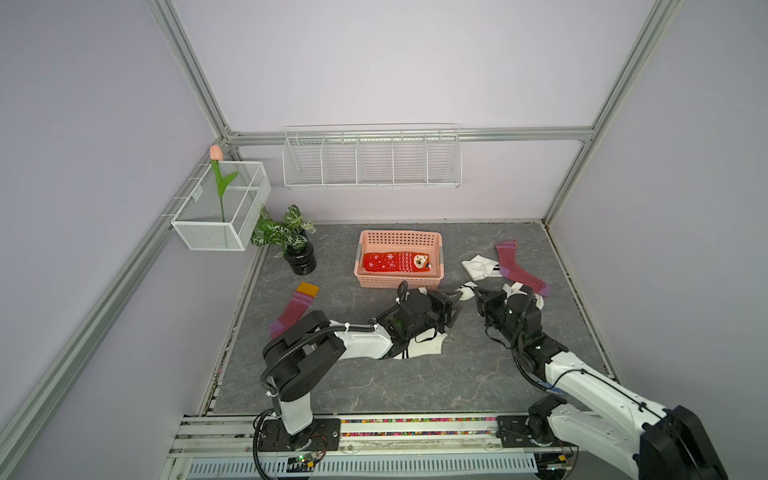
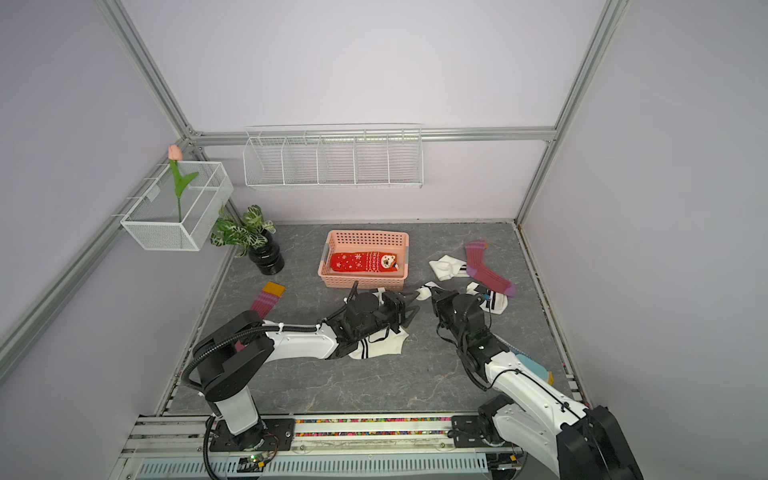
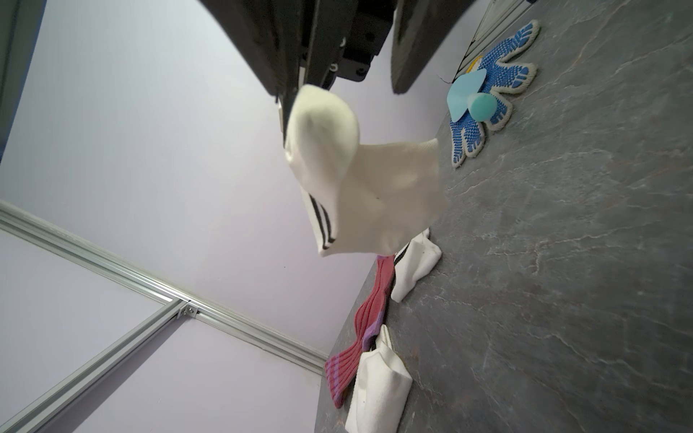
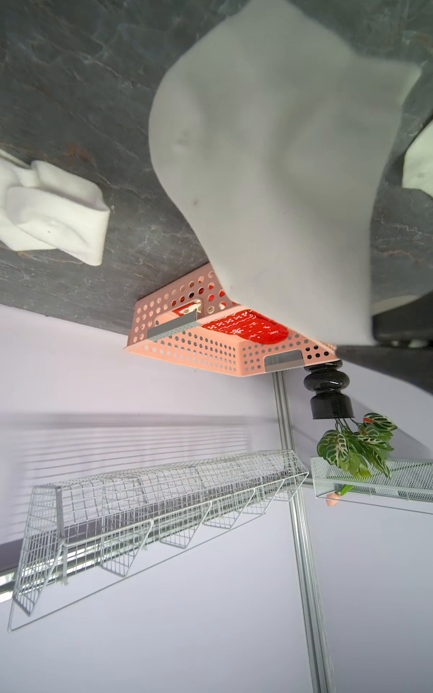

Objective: Place the socks together as a pair
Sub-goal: Pick up the sock.

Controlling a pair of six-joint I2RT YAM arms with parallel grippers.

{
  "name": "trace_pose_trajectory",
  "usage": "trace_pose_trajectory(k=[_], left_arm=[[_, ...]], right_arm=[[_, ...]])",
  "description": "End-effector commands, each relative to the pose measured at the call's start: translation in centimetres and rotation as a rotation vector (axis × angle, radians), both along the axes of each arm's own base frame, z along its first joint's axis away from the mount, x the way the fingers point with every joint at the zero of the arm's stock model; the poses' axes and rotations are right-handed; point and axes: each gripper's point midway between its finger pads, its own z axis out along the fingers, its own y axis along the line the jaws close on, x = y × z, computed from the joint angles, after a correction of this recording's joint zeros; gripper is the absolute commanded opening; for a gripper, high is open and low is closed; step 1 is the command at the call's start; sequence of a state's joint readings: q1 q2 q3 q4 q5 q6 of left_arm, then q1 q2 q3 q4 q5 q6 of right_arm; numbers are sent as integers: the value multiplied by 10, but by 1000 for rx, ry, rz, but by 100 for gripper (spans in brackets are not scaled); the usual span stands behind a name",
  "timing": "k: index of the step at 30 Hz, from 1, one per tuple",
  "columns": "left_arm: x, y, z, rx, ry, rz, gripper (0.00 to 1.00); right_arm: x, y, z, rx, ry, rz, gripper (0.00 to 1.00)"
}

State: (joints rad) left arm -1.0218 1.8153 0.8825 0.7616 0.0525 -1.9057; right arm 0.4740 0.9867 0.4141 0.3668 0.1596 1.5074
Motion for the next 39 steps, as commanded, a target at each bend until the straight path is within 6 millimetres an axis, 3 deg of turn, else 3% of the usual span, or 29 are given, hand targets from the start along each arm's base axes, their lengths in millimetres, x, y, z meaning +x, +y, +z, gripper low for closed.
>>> trace_pose_trajectory(k=[1, 7, 14, 18, 22, 30, 39], left_arm=[[1, -6, 17, -95, -7, 2, 48], [8, -6, 29, -141, -64, 35, 52], [11, -11, 37, -169, -83, 32, 49], [10, -9, 45, -140, -110, 31, 43], [10, -8, 51, -143, -126, 34, 30], [9, -7, 53, -137, -137, 31, 19], [0, -6, 38, -78, -107, -15, 11]], right_arm=[[-4, 6, 12, 150, -4, 2, 7], [-10, 9, 17, 164, -3, 31, 7], [-14, 10, 15, 163, 13, 43, 7], [-15, 8, 11, 155, 28, 36, 7], [-16, 6, 8, 145, 37, 27, 7], [-18, 4, 2, 126, 48, 24, 7], [-20, 0, -5, 76, 32, 19, 7]])
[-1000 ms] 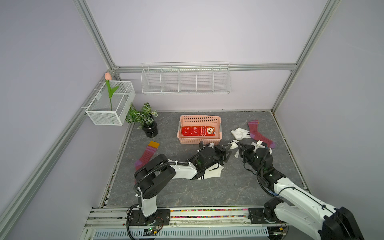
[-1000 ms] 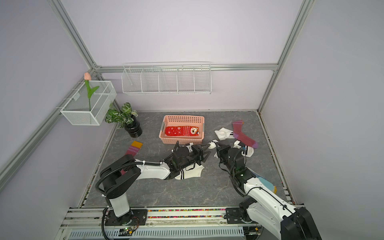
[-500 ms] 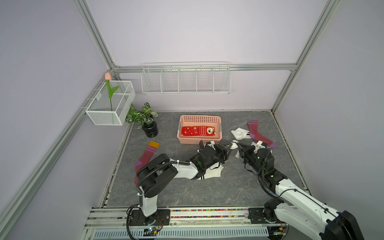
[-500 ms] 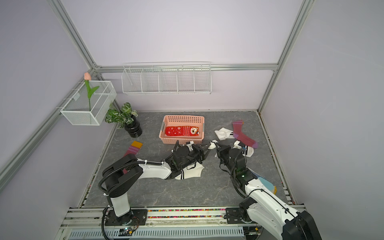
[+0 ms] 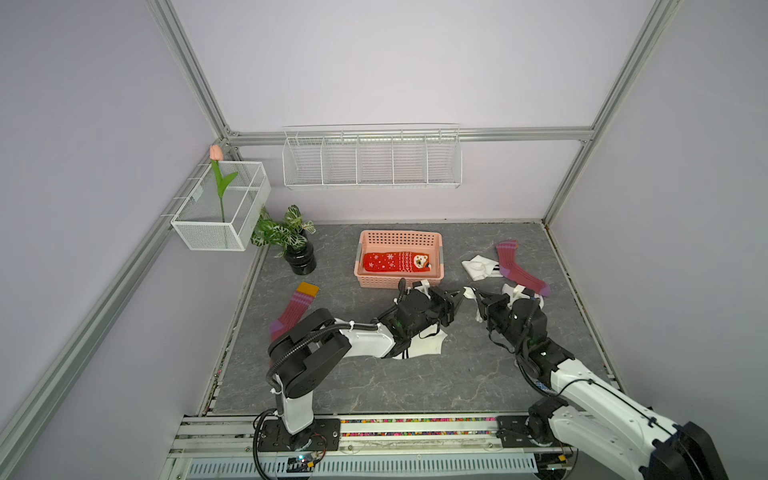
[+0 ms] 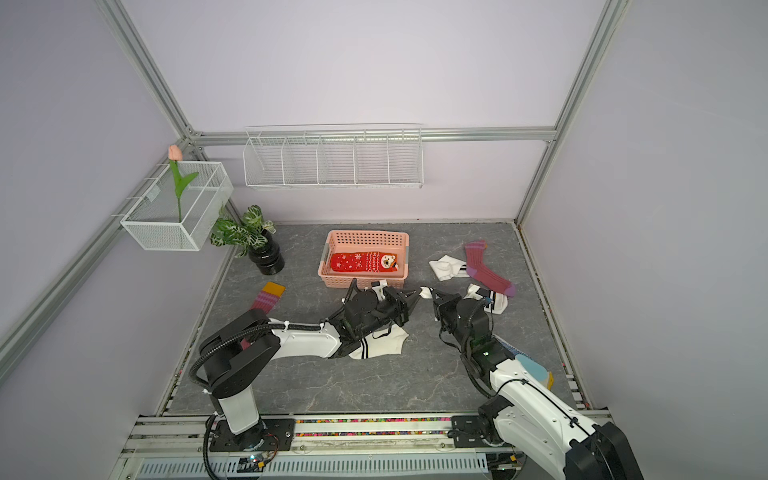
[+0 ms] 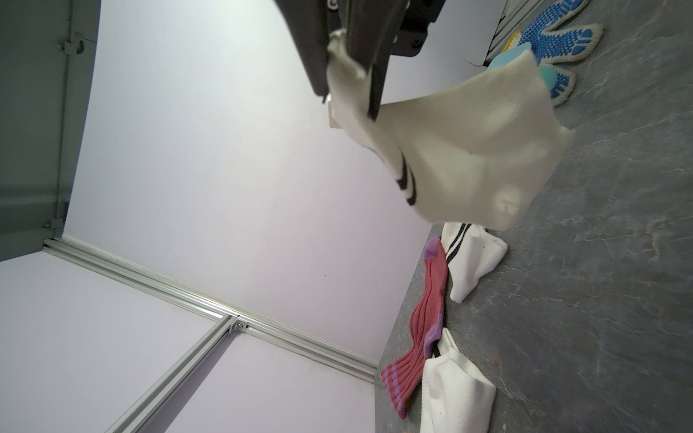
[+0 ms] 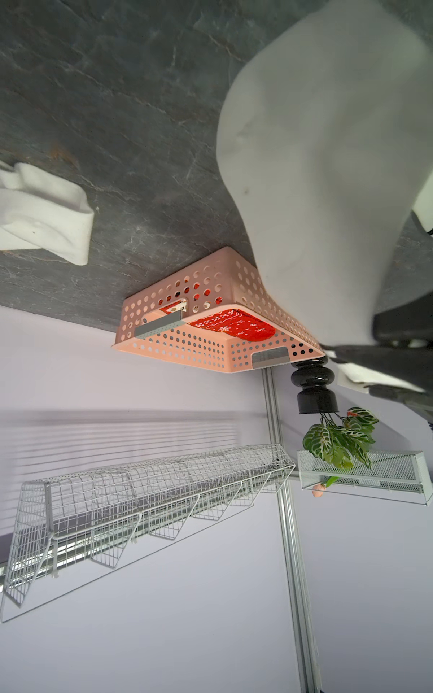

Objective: Place the socks together as a pair
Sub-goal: Pick up the sock.

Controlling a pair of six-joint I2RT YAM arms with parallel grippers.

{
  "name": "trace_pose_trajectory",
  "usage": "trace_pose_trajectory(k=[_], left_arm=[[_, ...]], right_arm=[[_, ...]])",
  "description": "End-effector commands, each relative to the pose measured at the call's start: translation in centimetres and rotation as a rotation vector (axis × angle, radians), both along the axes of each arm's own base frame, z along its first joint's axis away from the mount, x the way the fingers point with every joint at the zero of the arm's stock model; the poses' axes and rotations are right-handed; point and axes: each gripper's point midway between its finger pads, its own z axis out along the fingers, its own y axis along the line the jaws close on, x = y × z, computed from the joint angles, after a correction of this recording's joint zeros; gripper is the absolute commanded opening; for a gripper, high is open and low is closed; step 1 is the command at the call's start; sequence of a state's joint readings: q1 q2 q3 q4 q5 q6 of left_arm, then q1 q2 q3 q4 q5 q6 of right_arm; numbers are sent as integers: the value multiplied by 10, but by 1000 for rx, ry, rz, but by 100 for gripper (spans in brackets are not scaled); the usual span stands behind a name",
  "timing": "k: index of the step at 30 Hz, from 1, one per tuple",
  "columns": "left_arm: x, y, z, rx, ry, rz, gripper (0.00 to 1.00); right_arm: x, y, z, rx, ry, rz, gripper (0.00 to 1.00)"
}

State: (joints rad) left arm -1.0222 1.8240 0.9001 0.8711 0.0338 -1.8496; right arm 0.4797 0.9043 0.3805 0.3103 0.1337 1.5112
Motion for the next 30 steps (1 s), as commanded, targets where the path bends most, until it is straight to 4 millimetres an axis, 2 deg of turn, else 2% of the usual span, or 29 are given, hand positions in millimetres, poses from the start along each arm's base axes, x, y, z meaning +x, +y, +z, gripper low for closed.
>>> trace_pose_trajectory(k=[1, 10, 15, 21, 25, 28, 30], left_arm=[[-9, -2, 4, 13, 10, -42, 10], [-32, 7, -37, 169, 70, -167, 5], [-40, 8, -45, 251, 68, -267, 1], [-41, 35, -63, 417, 84, -333, 0], [-35, 44, -56, 487, 45, -358, 0], [-29, 37, -43, 515, -8, -381, 0], [-25, 30, -37, 527, -38, -401, 0]], right_arm=[[-4, 0, -1, 59, 15, -10, 7], [-3, 3, 2, -23, -79, 37, 7], [-4, 15, 5, -79, -124, 120, 7], [-11, 24, -5, -147, -126, 207, 7], [-17, 29, -15, -177, -104, 261, 23], [-22, 30, -22, -201, -87, 287, 38], [-26, 28, -28, -231, -72, 295, 41]])
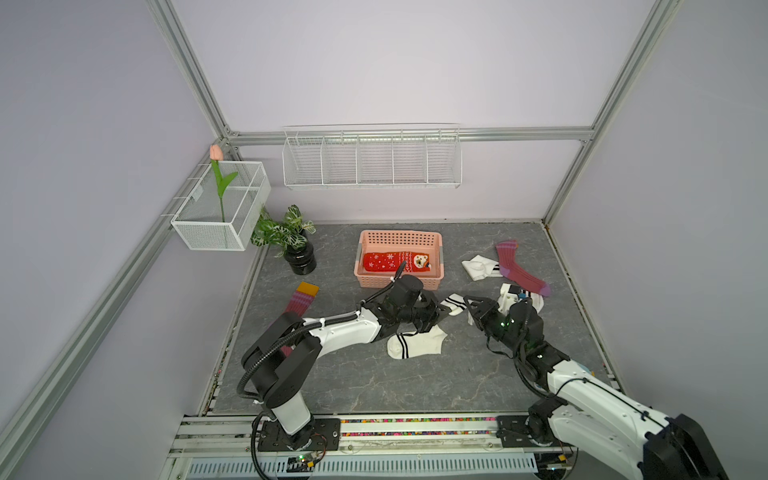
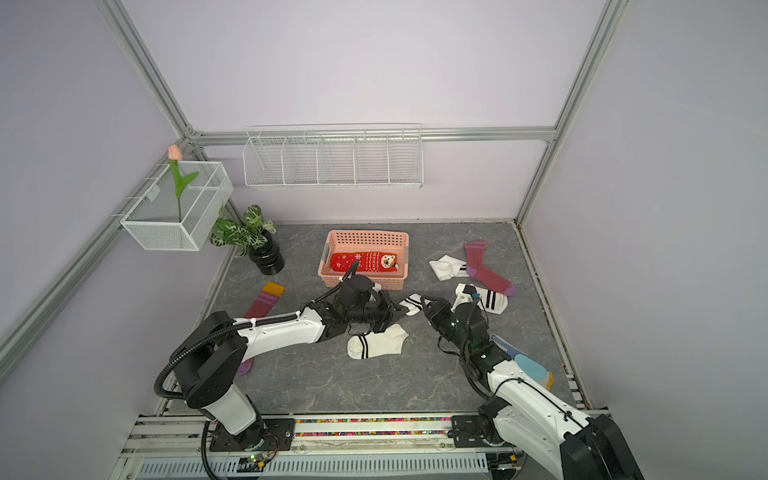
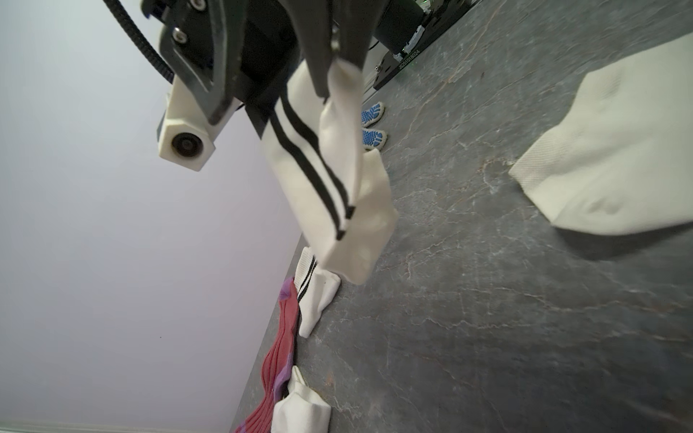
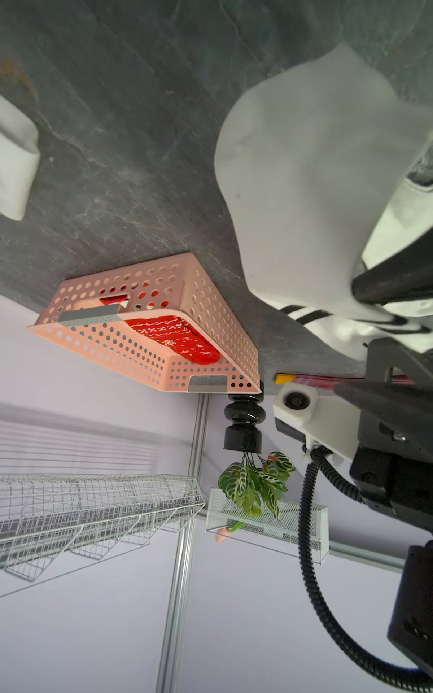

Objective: Place the socks together as a pair
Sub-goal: Pick up the sock.

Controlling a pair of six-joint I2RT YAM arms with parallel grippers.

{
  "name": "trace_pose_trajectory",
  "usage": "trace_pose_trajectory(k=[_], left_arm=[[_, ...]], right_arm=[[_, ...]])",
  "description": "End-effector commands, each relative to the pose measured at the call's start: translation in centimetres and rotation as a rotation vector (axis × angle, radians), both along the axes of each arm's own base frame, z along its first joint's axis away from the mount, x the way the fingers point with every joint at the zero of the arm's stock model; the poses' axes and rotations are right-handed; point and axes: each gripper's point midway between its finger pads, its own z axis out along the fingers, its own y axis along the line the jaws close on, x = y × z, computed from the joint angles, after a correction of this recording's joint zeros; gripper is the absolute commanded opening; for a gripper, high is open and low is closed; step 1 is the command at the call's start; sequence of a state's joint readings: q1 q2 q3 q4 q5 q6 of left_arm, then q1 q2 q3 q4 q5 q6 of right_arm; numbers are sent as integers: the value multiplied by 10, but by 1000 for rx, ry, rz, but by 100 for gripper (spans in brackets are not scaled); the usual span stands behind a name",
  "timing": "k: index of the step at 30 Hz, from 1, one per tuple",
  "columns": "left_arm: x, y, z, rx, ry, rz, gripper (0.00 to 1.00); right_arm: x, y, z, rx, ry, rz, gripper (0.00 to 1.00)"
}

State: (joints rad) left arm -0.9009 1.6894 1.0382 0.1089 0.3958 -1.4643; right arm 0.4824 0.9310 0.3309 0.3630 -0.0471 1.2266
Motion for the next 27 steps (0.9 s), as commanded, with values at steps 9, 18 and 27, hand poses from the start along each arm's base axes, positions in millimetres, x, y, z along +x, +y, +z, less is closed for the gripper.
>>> trace_pose_trajectory(k=[9, 18, 27], left_arm=[[26, -21, 19, 119, -137, -147, 0], [43, -60, 48, 60, -184, -216, 0], [27, -56, 57, 75, -257, -262, 0]], right_arm=[[-36, -37, -41, -301, 105, 0, 60], [-54, -101, -24, -558, 91, -189, 59], [-53, -113, -18, -643, 103, -216, 59]])
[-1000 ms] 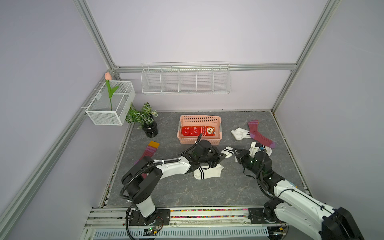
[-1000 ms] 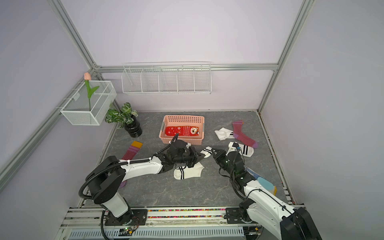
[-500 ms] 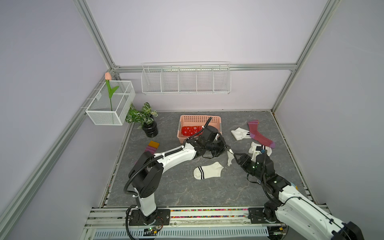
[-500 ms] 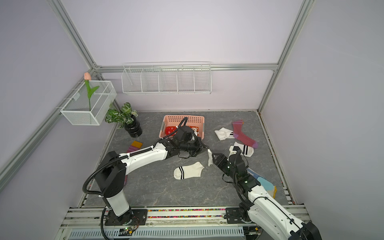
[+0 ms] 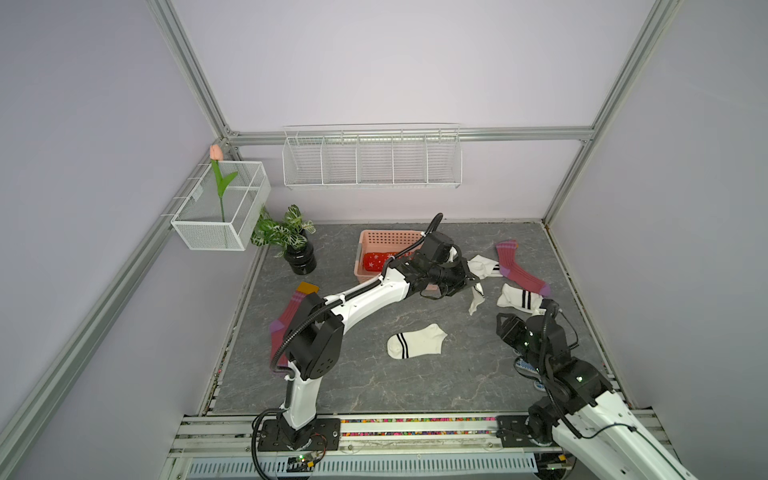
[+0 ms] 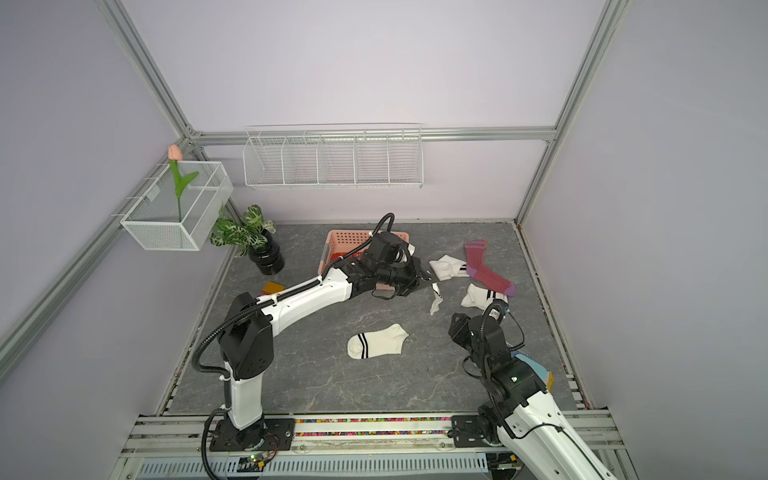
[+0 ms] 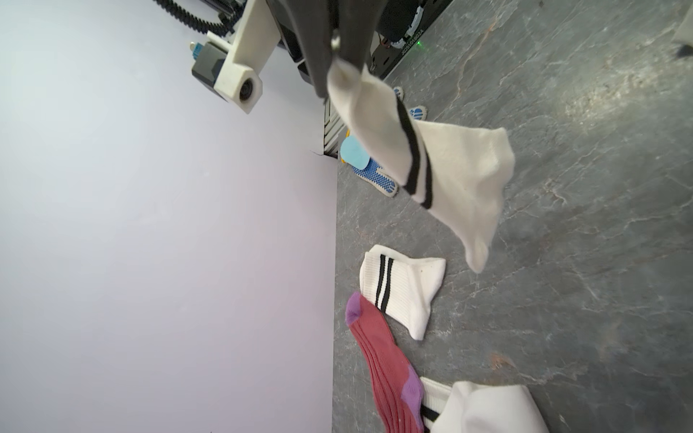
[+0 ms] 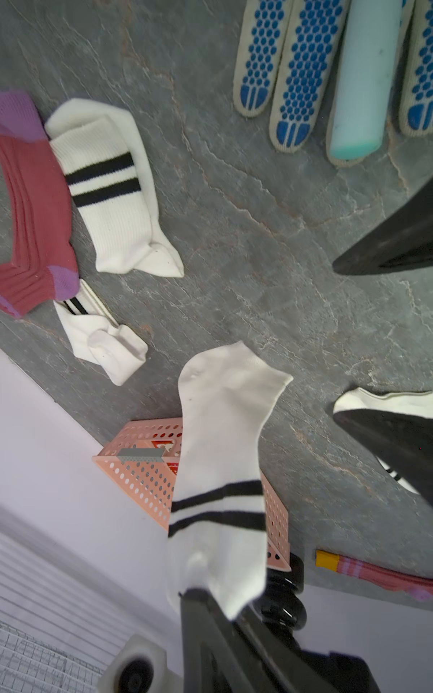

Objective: Place the socks together as a pair
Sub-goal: Pick up the sock.

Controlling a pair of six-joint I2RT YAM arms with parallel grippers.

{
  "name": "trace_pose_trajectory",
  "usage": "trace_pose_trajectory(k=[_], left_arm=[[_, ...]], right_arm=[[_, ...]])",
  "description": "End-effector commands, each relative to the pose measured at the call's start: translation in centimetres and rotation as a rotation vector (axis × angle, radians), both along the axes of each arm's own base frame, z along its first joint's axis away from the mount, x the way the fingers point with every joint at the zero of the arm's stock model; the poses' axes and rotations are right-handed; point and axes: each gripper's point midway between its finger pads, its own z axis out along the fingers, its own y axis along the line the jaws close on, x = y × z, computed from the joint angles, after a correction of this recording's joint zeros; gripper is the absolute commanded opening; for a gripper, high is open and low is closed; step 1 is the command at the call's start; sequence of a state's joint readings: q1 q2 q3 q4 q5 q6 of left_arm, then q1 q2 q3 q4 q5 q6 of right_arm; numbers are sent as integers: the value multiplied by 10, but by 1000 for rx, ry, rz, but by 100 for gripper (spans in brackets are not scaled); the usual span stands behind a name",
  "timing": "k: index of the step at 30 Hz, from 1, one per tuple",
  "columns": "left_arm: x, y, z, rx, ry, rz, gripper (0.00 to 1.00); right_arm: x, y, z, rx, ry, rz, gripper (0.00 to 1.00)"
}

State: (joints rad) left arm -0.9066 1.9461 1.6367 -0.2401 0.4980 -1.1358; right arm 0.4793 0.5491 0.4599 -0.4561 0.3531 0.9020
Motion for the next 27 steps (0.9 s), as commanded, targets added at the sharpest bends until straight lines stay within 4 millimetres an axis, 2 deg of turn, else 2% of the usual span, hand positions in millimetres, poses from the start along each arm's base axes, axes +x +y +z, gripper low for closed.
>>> trace_pose_trajectory(k=[1, 4, 6, 8, 14, 19, 27], left_arm=[[-8, 30, -28, 94, -27, -7, 0], [-14, 68, -88, 211, 35, -4, 0], [-17, 93, -121, 280, 54, 2, 0], [-17, 113, -138, 336, 41, 11, 0], [-17, 130, -141, 429, -59, -54, 0], [-22, 133, -143, 437, -78, -103, 0], [-25, 134, -147, 449, -82, -127, 0]], right_arm=[[-1, -7, -10, -71, 45, -7, 59], [3, -1, -19, -78, 83, 11, 59], [7, 6, -23, -70, 101, 34, 59], [11, 14, -26, -55, 115, 61, 59], [22, 37, -39, -28, 195, 136, 58], [37, 56, -49, -64, 268, 216, 53], [65, 75, -77, -64, 313, 238, 46]])
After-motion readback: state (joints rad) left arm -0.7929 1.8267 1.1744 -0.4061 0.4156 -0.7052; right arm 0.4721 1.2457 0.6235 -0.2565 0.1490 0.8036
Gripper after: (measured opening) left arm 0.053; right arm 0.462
